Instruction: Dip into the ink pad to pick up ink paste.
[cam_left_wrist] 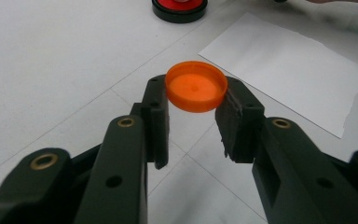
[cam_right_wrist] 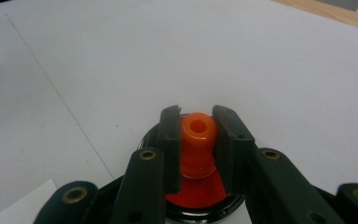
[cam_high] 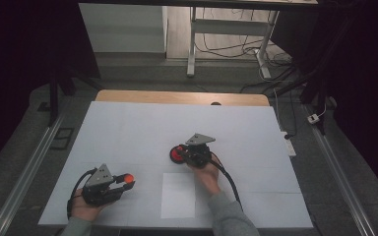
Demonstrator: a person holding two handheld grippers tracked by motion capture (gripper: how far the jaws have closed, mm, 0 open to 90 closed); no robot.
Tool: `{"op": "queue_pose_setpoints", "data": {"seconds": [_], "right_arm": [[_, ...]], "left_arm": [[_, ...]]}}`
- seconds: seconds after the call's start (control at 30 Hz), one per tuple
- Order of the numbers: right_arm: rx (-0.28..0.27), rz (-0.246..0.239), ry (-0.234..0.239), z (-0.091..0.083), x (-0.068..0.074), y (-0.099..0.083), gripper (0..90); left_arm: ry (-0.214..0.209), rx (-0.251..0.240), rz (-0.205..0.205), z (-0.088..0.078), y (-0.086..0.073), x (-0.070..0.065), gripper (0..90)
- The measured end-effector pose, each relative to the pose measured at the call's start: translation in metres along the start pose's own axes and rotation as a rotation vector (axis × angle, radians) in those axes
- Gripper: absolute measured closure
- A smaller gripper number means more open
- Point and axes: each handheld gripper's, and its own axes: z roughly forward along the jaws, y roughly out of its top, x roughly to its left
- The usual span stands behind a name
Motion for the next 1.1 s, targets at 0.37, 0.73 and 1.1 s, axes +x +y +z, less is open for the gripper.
{"op": "queue_pose_setpoints", "data": {"seconds": [0.37,0.73,1.1], "right_arm": [[-0.110,0.052,0.037,-0.021,-0.007,0.018,73.2],[-0.062,0.016,0.013,-0.021,-0.008,0.019,73.2],[-0.024,0.011,0.007,-0.009,-0.008,0.014,73.1]], "left_arm": [[0.002,-0.005,-0.001,-0.001,0.000,0.000,65.4],[0.003,-0.003,-0.001,-0.001,0.000,0.001,65.4],[0.001,-0.003,-0.001,-0.001,0.000,0.001,65.4]]}}
